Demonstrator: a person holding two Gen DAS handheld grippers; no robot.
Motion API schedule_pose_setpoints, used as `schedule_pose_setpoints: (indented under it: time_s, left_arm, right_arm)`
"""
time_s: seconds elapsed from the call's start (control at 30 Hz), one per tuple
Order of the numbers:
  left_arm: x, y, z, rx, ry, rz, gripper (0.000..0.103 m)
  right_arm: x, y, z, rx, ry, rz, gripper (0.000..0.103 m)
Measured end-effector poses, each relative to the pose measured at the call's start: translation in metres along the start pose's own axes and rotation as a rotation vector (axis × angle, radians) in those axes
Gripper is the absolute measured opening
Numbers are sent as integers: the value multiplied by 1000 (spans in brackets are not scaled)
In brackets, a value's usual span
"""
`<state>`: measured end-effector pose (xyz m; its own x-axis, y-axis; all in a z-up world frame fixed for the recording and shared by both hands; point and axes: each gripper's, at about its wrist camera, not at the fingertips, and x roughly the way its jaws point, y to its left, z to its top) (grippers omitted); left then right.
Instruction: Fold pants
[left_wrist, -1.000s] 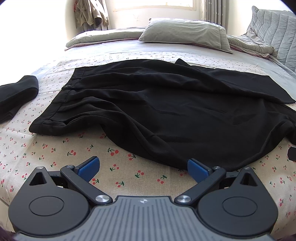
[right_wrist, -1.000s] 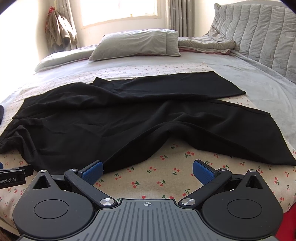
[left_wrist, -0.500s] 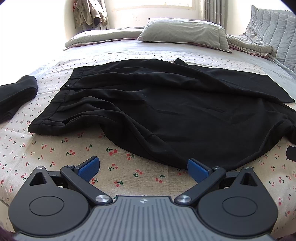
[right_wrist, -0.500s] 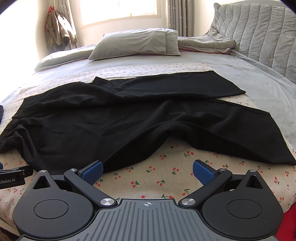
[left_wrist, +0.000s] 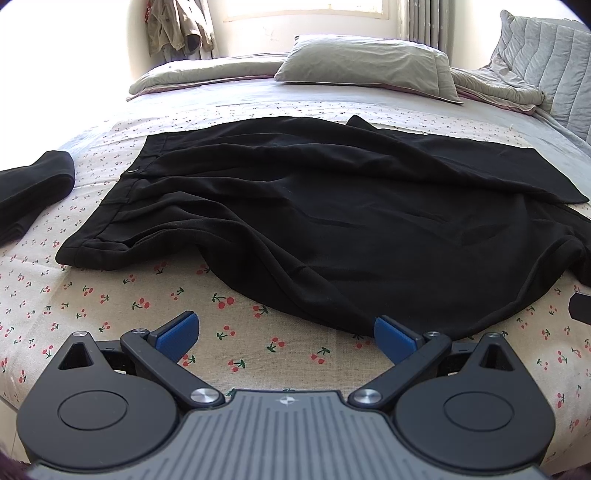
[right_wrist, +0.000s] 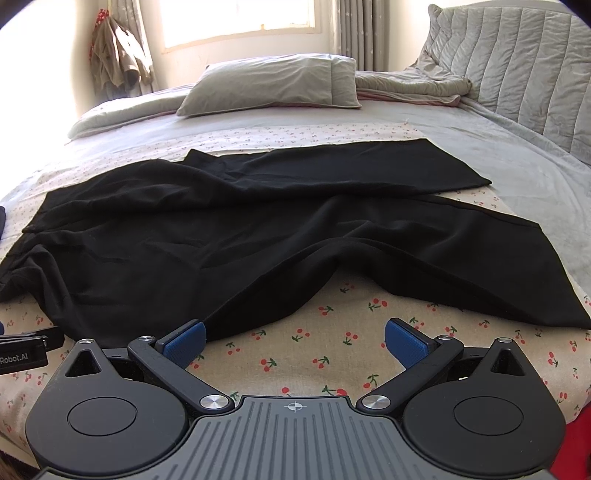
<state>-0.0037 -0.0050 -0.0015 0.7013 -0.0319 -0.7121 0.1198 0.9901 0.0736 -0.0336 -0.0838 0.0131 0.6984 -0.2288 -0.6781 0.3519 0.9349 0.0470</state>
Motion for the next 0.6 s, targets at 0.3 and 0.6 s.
schedule_pose_setpoints:
  time_s: [0.3,0.6]
  left_arm:
    - [-1,4,0,-8,-4,4,103]
    - [-3,7,-1,-15,-5,8,103]
  right_arm:
    - [2,2,0,-3,6,-3,103]
    - [3,3,1,-4,12,-10,103]
